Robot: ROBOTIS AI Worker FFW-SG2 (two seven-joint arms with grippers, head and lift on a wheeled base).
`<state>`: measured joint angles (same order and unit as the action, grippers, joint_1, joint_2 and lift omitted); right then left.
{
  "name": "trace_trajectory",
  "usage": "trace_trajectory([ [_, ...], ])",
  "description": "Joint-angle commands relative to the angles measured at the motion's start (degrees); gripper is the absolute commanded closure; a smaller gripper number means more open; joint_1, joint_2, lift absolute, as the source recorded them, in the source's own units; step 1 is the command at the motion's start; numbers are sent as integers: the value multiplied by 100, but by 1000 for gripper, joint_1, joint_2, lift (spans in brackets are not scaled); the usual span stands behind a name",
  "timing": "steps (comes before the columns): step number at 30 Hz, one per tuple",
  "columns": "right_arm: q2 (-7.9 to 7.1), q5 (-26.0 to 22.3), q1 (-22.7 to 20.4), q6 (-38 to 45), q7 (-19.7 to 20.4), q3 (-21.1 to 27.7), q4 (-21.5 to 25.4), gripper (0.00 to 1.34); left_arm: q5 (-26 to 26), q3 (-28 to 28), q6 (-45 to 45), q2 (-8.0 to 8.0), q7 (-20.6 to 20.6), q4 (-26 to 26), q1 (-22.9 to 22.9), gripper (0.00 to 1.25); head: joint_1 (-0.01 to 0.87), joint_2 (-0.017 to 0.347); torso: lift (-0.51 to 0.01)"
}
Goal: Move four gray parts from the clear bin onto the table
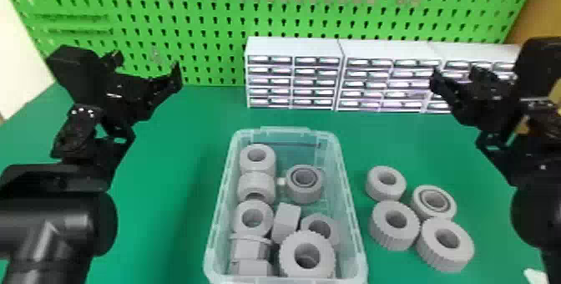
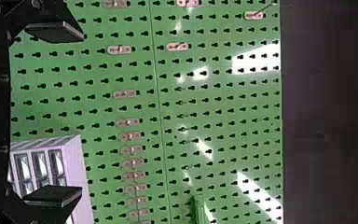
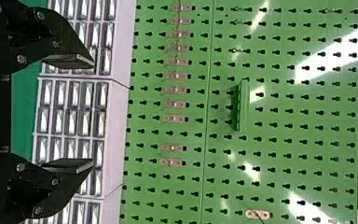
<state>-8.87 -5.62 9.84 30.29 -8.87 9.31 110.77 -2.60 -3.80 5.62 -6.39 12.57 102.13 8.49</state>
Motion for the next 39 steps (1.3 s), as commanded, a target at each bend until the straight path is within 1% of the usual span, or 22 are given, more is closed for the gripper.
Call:
trace_trajectory([
  [1,-1,0,-8,3,-1,-8,6,510,-22,2,0,-3,0,0,-14,130,678,34,-50],
  [6,-10,0,-17,3,-1,1,50,510,-30,2,0,-3,0,0,-14,130,678,34,-50],
  [12,43,0,-44,3,-1,98,102,510,-57,28,0,6,0,0,39,130,678,34,-50],
  [36,43,9,0,38,-1,62,129,510,-74,28,-35,-3,0,0,39,130,678,34,-50],
  [39,17,18,0,64,-1,36,129,510,-74,37,-35,6,0,0,13,130,678,34,-50],
])
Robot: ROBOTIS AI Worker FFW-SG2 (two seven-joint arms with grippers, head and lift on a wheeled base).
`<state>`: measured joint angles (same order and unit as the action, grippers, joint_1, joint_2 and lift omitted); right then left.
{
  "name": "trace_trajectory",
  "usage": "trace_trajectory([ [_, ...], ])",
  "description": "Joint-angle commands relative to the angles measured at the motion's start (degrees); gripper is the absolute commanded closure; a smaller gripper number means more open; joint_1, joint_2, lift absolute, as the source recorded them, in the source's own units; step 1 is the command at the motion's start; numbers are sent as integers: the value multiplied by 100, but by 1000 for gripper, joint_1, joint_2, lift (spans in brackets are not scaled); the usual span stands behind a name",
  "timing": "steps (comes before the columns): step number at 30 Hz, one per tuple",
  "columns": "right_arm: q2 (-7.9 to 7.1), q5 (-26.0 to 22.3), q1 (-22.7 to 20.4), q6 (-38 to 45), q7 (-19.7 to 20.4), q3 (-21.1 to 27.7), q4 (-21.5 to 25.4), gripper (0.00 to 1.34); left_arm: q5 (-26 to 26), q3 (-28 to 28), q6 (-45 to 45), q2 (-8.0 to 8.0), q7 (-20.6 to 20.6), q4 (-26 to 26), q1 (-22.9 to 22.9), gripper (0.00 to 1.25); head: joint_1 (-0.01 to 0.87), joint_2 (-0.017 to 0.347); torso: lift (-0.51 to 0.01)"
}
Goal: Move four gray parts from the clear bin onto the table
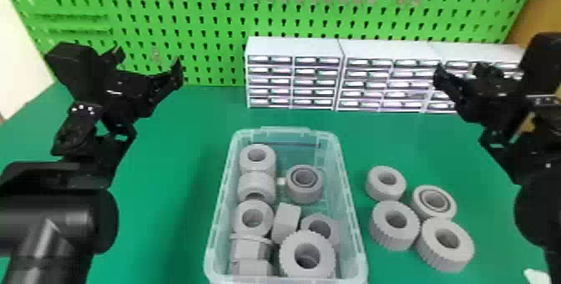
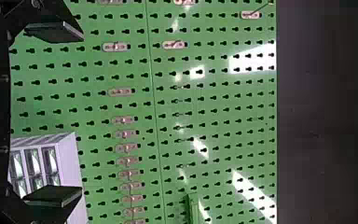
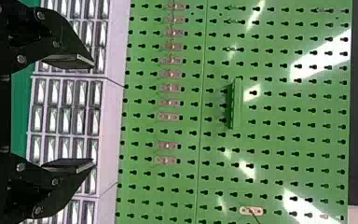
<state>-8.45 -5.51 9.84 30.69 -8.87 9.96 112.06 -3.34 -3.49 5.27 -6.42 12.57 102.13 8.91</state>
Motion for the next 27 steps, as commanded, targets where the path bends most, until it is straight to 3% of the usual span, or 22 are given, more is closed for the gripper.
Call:
trace_trajectory([
  [1,-25,6,0,24,0,-29,0,510,0,6,0,9,0,0,-29,130,678,34,-50],
  [16,1,41,-26,33,0,-38,8,510,0,-47,0,9,-9,9,-56,130,678,34,-50],
  [27,-60,32,-17,59,0,-38,52,510,0,-47,-9,9,-9,44,-29,130,678,34,-50],
])
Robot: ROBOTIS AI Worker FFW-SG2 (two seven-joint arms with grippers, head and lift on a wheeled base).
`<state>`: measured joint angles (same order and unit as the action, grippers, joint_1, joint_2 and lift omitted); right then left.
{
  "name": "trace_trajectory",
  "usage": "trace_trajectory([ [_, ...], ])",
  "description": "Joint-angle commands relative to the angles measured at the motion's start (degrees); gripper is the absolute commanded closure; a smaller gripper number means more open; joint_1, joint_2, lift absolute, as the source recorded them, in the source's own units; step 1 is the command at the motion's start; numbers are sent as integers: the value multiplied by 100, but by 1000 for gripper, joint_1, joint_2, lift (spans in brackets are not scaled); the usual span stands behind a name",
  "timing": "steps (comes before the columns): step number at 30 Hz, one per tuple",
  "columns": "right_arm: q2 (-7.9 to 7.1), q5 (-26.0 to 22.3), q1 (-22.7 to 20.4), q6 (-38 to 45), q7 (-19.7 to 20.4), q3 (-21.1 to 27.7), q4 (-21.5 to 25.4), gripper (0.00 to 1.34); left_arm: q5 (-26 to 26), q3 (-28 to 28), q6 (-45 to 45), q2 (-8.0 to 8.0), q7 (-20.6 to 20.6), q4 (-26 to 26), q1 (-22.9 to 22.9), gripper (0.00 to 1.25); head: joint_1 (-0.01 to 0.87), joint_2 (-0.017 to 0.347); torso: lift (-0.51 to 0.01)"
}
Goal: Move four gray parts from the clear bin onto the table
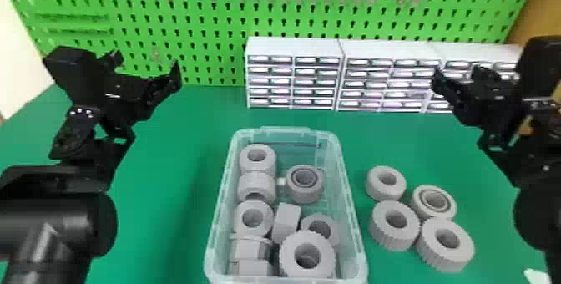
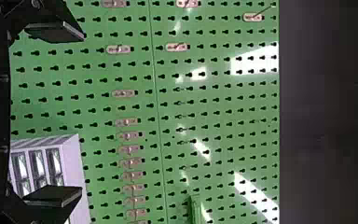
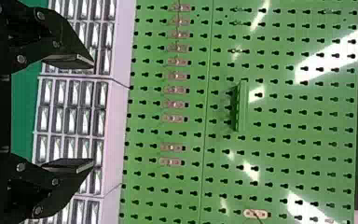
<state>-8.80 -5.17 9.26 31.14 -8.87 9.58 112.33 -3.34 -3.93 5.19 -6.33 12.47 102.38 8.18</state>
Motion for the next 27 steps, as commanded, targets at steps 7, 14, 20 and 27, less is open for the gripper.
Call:
trace_trajectory([
  [7,27,-1,-3,15,-1,35,43,510,70,68,9,0,-26,10,8,131,678,34,-50],
  [14,-61,-28,-3,15,-1,35,78,510,70,86,9,0,-35,1,87,133,678,34,-50],
  [20,-78,-28,5,59,-1,27,105,510,79,59,9,0,-35,10,-27,133,678,34,-50],
  [27,-87,-28,5,85,-1,27,113,510,70,51,0,0,-26,10,43,133,678,34,-50],
])
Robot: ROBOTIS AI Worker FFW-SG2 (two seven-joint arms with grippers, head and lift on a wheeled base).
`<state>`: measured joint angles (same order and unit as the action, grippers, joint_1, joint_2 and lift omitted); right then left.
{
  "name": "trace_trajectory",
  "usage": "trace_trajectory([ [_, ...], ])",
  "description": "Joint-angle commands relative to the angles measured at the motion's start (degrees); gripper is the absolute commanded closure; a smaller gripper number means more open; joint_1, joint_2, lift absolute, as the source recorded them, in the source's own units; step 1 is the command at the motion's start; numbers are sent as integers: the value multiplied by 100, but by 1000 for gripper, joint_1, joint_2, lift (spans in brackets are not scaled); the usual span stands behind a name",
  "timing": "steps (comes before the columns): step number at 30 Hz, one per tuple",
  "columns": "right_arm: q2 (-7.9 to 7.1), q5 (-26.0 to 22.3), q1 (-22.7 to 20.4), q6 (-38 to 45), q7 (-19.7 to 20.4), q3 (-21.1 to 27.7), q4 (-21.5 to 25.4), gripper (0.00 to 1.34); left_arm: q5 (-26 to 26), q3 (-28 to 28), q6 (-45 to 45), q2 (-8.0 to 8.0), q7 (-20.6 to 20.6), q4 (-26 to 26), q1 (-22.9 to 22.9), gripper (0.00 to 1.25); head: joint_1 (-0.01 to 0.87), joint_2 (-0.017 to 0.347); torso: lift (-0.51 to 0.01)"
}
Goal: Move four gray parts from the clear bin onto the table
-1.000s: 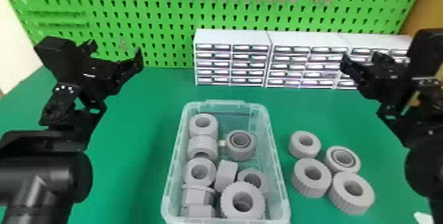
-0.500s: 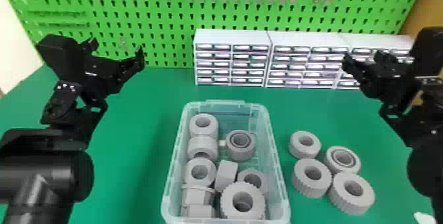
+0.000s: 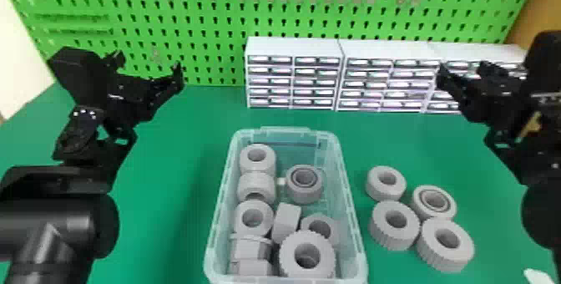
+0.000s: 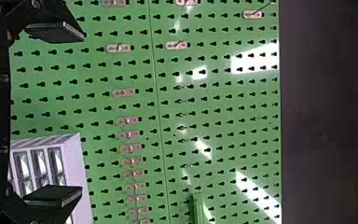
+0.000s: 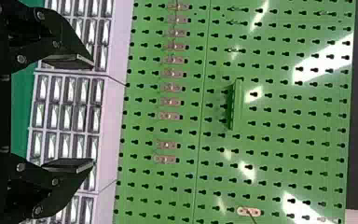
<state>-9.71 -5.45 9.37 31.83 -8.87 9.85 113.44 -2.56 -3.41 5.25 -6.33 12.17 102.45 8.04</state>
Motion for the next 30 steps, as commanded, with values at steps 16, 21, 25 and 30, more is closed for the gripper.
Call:
trace_trajectory([
  [16,74,35,-23,25,0,52,12,510,-8,25,2,0,4,3,110,130,678,34,-50],
  [21,65,35,3,25,0,79,12,510,-8,60,-7,-9,4,3,146,130,678,34,-50],
  [25,30,26,3,25,0,87,56,510,-8,69,-7,-9,4,3,137,130,678,34,-50],
  [30,56,26,21,25,0,105,73,510,-8,78,-7,0,4,3,128,130,678,34,-50],
])
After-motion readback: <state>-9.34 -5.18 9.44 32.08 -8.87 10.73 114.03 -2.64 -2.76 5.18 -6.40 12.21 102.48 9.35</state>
